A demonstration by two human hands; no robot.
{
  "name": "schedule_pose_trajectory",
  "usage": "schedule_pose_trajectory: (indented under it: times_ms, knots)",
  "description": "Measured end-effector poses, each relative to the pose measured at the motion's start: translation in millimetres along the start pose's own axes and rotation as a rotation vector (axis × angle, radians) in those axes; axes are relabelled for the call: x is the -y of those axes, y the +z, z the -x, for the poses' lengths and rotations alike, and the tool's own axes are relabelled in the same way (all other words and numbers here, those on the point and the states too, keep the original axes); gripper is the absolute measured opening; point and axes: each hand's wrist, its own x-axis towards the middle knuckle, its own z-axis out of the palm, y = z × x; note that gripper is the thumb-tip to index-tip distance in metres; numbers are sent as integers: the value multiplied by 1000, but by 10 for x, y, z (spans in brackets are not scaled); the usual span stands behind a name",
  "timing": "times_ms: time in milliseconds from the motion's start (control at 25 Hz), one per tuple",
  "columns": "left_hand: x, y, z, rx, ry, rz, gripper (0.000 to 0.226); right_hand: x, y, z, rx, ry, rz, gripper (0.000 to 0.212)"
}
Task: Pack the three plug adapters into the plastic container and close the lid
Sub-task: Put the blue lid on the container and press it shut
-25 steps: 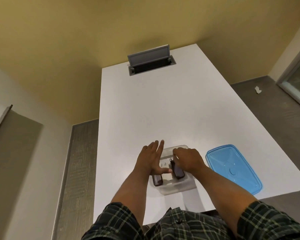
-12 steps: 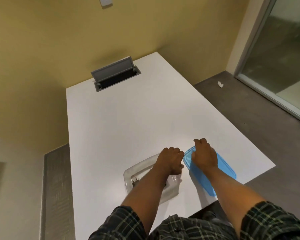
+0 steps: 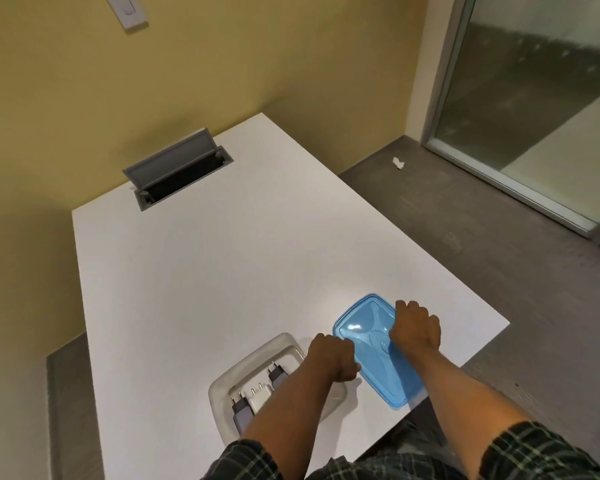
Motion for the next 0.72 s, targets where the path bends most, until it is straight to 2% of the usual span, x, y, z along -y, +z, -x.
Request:
schedule_pose_trajectory:
  times_ms: [120, 240, 400, 560, 720]
  knots:
    - [2, -25, -97, 66, -49, 156, 57, 37, -17, -58, -5, -2, -48, 37]
    - [47, -99, -159, 67, -84, 466, 69, 68, -45, -99, -28, -7, -100, 34]
    - [240, -222, -117, -131, -121, 884, 63, 100, -158, -92, -101, -28, -326, 41]
    - [437, -396, -86, -312, -225, 1091, 48, 268, -340, -87, -219, -104, -472, 41]
    - [666, -630, -33, -415, -413, 1309, 67, 563, -562, -82, -392, -229, -618, 35]
